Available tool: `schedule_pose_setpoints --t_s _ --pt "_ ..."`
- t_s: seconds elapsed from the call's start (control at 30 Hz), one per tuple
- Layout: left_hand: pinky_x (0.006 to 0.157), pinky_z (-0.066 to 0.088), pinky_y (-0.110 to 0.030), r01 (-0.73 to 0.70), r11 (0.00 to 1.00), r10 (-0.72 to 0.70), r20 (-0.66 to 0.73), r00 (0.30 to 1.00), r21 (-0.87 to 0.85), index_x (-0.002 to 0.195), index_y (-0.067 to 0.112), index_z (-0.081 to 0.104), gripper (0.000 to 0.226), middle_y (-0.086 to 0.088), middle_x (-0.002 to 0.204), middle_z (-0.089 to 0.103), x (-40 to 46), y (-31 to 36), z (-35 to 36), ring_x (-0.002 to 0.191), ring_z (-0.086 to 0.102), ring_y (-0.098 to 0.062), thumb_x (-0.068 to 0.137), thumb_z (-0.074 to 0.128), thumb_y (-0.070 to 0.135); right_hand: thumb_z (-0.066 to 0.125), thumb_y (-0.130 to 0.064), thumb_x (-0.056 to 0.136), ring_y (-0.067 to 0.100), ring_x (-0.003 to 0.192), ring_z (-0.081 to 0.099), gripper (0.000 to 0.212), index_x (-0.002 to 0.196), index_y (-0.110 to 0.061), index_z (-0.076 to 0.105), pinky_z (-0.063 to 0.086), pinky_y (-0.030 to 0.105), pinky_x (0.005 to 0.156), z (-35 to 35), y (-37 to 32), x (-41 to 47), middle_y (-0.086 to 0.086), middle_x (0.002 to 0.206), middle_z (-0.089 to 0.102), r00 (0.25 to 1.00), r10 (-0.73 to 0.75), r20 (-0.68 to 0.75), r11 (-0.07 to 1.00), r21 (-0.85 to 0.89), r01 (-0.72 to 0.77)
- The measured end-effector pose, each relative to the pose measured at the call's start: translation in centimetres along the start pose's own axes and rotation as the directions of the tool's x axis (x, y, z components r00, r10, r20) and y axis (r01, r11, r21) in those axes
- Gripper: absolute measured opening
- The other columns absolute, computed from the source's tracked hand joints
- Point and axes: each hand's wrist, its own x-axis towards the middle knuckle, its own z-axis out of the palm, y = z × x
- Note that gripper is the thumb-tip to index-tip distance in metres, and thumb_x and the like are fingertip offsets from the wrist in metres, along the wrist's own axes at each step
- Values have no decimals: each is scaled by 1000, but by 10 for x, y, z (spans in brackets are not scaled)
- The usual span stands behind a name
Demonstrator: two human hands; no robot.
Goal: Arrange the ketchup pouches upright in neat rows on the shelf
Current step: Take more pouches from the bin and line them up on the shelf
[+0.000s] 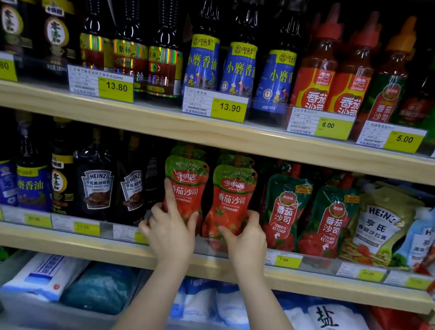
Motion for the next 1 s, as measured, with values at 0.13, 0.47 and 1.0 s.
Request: schedule_pose_setpoints --t_s 0.13,0.47,1.0 --pt "101 28 -54 -33 989 27 -42 999 -147 149 11 11 96 -32 135 40 -7 -4 -5 113 50 -43 80 64 51 78 -31 71 24 107 58 74 131 -11 40 50 36 88 -10 2 -5 8 123 58 999 -14 41 999 43 12" --pt "100 39 -52 -276 903 262 -89 961 -330 142 2 26 85 -27 139 37 -39 52 5 125 39 -42 78 73 33 75 -36 73 27 116 50 78 134 -6 35 40 29 87 -80 46 13 11 133 43 984 26 -176 999 -31 -32" --pt "89 41 -47 -124 960 132 13 991 -251 137 2 36 74 -20 122 52 -47 57 20 110 52 -37 79 72 30 73 -48 72 31 91 65 59 113 -13 49 52 40 71 -63 49 25 6 103 67 982 74 -176 974 -199 -110"
